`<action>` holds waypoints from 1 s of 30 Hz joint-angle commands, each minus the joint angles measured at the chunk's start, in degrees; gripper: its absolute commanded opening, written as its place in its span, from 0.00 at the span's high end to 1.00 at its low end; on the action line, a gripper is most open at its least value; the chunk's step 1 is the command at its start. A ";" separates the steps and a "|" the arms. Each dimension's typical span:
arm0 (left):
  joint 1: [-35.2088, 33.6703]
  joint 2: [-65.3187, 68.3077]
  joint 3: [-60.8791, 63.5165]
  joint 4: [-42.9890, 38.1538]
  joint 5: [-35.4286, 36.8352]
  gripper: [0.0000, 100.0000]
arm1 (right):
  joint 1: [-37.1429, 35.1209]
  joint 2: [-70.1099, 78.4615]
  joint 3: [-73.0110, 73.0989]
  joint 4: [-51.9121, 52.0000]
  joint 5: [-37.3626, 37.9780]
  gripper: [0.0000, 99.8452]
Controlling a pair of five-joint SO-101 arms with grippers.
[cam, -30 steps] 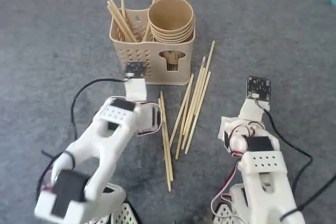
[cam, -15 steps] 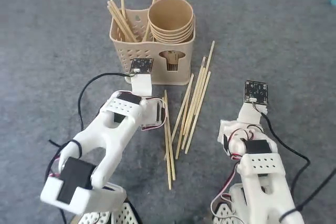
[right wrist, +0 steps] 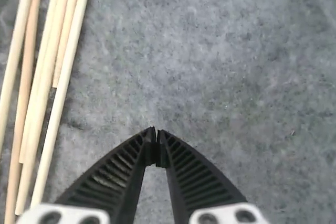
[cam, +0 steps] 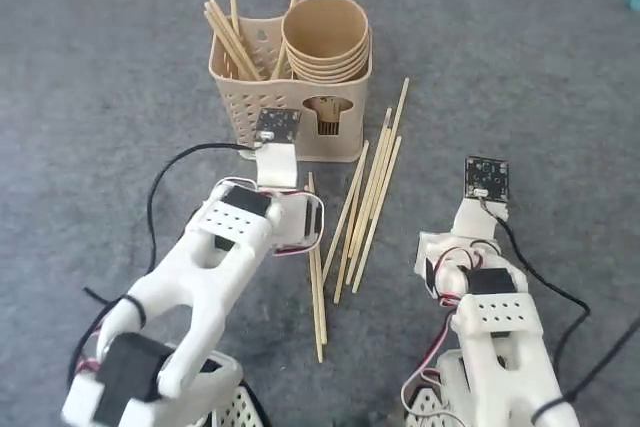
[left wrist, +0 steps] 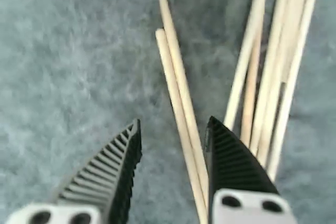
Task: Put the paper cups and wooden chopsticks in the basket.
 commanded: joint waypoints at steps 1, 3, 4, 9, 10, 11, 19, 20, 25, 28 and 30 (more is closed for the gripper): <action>0.09 5.36 -2.33 -0.53 0.62 0.82 | 0.48 -1.89 -0.26 -1.10 0.79 0.99; -1.32 7.47 -4.00 0.00 0.70 0.82 | 0.66 -1.89 -0.18 -1.10 0.79 0.99; -2.11 7.65 -4.44 0.70 0.70 0.82 | 0.66 -1.89 -0.18 -1.10 0.79 0.99; -2.81 6.51 -3.65 0.97 1.49 0.82 | 0.48 -1.89 -0.18 -1.10 0.79 0.99; -2.73 6.15 -3.30 0.97 1.49 0.82 | 0.40 -1.89 -0.18 -1.19 0.79 0.99; -2.73 5.71 -3.03 0.88 1.49 0.82 | 0.40 -1.89 -0.18 -1.19 0.79 0.99; -3.25 5.10 -2.86 1.32 1.05 0.82 | 0.40 -1.89 -0.18 -1.19 0.79 0.99; -3.60 5.10 -2.86 1.41 1.05 0.82 | 0.48 -1.89 -0.18 -1.19 0.79 0.99; -6.59 5.45 -2.86 1.41 0.09 0.82 | 0.40 -1.98 -0.18 -1.19 0.79 0.99; -6.42 5.19 -2.24 1.32 -0.70 0.82 | 0.40 -1.98 -0.26 -1.19 0.79 0.99; -6.42 5.10 -2.15 1.32 -0.70 0.82 | 0.40 -1.98 -0.26 -1.19 0.79 0.99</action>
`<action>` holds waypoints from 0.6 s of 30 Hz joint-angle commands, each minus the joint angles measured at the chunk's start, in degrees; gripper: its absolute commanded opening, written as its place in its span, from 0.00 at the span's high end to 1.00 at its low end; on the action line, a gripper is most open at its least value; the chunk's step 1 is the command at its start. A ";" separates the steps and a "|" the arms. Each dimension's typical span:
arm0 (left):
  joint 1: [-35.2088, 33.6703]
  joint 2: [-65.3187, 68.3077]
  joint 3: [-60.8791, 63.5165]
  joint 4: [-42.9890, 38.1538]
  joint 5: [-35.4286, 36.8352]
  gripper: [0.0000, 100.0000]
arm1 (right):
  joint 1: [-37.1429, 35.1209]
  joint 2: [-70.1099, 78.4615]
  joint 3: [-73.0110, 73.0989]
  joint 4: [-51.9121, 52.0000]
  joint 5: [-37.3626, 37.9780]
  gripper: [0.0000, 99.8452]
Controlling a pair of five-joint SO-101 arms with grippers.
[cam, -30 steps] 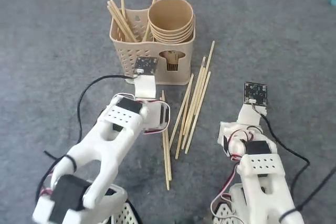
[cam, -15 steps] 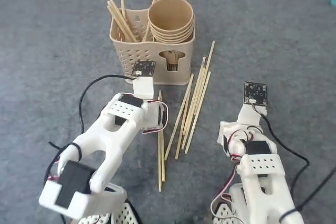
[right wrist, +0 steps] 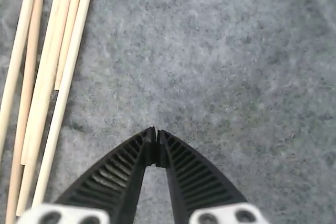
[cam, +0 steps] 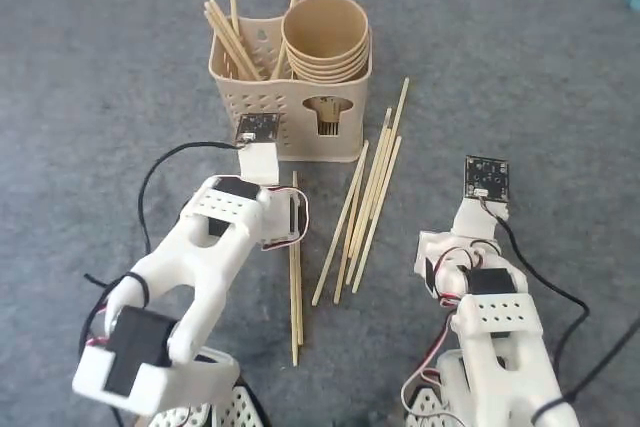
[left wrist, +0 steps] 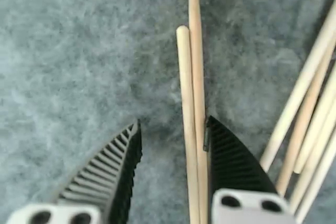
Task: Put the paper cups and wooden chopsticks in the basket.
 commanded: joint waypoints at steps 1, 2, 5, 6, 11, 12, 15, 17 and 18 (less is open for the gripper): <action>-0.79 -2.55 -0.04 0.44 -0.70 0.82 | 0.40 -1.98 -0.26 -0.84 0.79 0.99; -0.88 -2.64 -0.13 0.44 -0.70 0.82 | 0.40 -2.07 -0.26 -0.84 0.79 0.99; -0.88 -3.43 0.04 0.53 -0.70 0.82 | 0.40 -2.07 -0.26 -0.84 0.79 0.99; -0.88 -4.84 0.31 0.62 -0.88 0.82 | 0.48 -2.15 -0.26 -0.84 0.79 0.99; -0.70 -15.82 4.62 1.67 -0.97 0.82 | 0.40 -2.33 -0.18 -0.84 0.79 0.99; -0.70 -17.49 5.67 1.32 -0.97 0.82 | 0.40 -2.33 -0.18 -0.84 0.79 0.99; -0.88 -18.64 7.16 -0.09 -0.97 0.82 | 0.40 -2.33 -0.18 -0.84 0.79 0.99; -0.88 -17.23 7.16 -0.44 -0.97 0.82 | 0.40 -2.33 -0.18 -0.84 0.79 0.99; -0.88 -16.09 6.90 -0.44 -0.97 0.82 | 0.40 -2.33 -0.18 -0.84 0.79 0.99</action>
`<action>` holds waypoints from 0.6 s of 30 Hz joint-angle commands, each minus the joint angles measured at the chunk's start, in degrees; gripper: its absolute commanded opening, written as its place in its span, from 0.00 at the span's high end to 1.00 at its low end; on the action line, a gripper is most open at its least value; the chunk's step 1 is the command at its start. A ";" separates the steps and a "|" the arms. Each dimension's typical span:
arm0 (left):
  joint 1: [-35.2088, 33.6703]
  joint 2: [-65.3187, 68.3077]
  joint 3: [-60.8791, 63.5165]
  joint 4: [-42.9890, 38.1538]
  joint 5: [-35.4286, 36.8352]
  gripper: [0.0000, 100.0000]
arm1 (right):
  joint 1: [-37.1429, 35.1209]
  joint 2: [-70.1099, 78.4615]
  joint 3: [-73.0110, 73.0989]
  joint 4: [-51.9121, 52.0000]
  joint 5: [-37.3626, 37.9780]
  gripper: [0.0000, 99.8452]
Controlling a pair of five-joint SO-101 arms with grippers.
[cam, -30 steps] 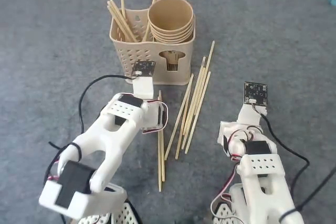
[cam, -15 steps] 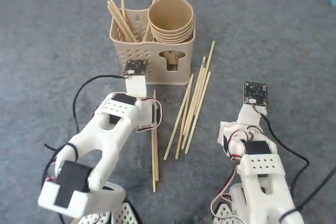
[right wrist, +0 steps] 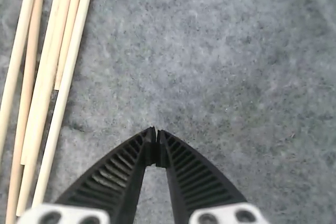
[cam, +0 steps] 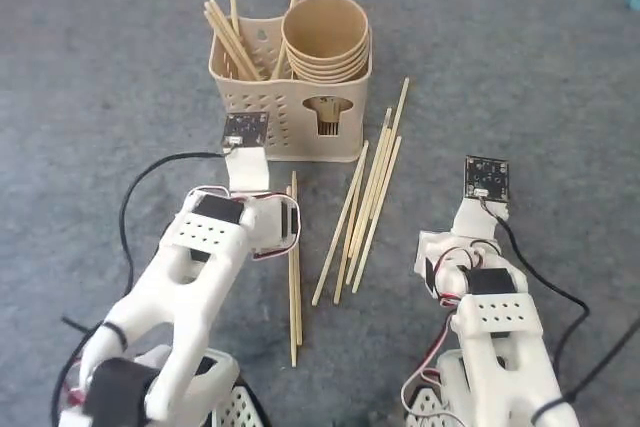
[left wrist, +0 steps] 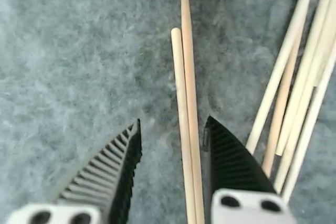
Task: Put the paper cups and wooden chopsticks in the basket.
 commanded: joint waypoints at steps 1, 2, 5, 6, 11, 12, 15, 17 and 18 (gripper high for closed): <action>-0.35 0.88 -0.84 -1.49 -0.35 0.82 | 0.40 -2.33 -0.18 -0.84 0.79 0.99; -0.44 2.37 -1.36 -1.49 -0.35 0.82 | 0.40 -2.33 -0.18 -0.84 0.79 0.99; -2.11 8.09 -4.09 -1.41 -0.35 0.82 | 0.40 -2.33 -0.18 -0.84 0.79 0.99; -2.90 10.11 -5.32 -1.14 -0.35 0.82 | 0.40 -2.33 -0.18 -0.84 0.79 0.99; -3.87 16.00 -9.71 1.41 -0.44 0.82 | 0.40 -2.33 -0.18 -0.84 0.79 0.99; -3.87 16.35 -9.89 1.49 -0.44 0.82 | 0.40 -2.33 -0.18 -0.84 0.79 0.99; -3.87 16.53 -10.07 1.49 -0.44 0.82 | 0.40 -2.33 -0.18 -0.84 0.79 0.99; -3.60 16.53 -10.07 1.58 -0.44 0.82 | 0.40 -2.33 -0.18 -0.84 0.79 0.99; -3.08 16.53 -9.98 1.67 -0.44 0.82 | 0.48 -2.33 -0.18 -0.84 0.79 0.99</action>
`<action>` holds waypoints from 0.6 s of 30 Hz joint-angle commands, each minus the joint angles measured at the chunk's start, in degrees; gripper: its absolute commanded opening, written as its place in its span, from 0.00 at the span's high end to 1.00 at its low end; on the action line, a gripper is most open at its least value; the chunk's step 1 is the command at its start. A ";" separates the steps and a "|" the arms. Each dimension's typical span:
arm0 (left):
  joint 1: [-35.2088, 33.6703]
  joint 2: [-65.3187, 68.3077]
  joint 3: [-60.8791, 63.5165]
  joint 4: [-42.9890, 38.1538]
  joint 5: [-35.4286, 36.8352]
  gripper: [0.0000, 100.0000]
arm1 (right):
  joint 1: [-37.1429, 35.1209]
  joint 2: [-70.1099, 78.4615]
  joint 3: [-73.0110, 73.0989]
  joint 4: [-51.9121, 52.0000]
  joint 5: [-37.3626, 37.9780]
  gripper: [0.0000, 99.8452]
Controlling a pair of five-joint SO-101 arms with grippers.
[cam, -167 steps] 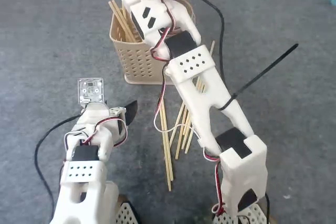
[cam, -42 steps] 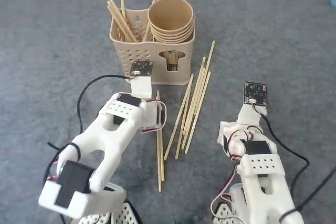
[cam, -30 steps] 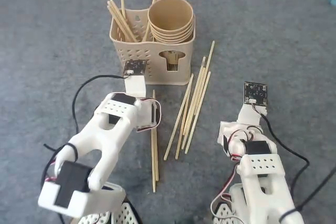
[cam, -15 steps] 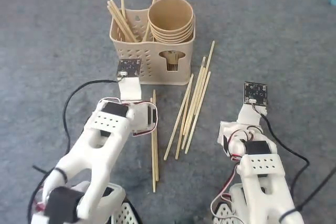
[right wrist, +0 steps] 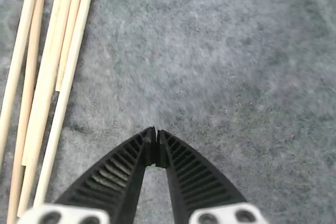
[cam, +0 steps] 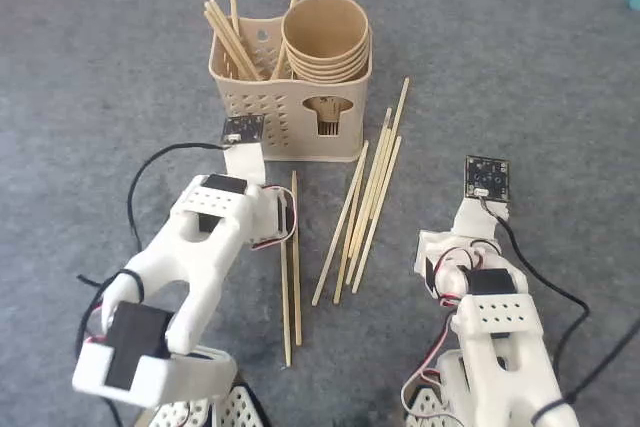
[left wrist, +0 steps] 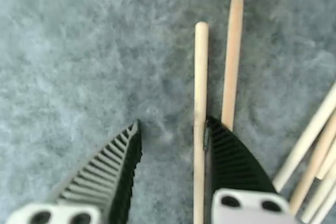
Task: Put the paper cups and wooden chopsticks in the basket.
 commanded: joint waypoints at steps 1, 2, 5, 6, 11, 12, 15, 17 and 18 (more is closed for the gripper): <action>0.88 -0.26 -2.07 0.79 -0.62 0.82 | 0.57 -1.98 -0.18 -0.84 0.79 0.99; 1.49 -0.26 -1.98 0.88 -0.62 0.83 | 0.57 -1.98 -0.18 -0.84 0.79 0.99; 2.81 -0.35 -1.98 0.70 -3.08 0.92 | 0.66 -1.98 -0.18 -0.84 0.79 0.99; 3.25 -0.35 -2.07 0.53 -5.63 0.97 | 0.66 -1.98 -0.18 -0.84 0.79 0.99; 4.92 -0.35 -1.89 0.88 -10.55 0.99 | 0.75 -2.07 -0.18 -0.84 0.79 0.99; 4.92 -0.35 -1.63 0.88 -10.55 0.99 | 0.75 -2.07 -0.18 -0.84 0.79 0.99; 4.92 -1.67 -1.19 0.88 -10.64 0.99 | 0.75 -2.07 -0.18 -0.84 0.79 0.99; 5.19 -4.48 0.04 0.88 -10.64 0.99 | 0.75 -2.07 -0.09 -0.84 0.79 0.99; 5.36 -6.68 0.84 0.88 -10.64 0.99 | 0.75 -2.07 -0.09 -0.75 0.79 0.99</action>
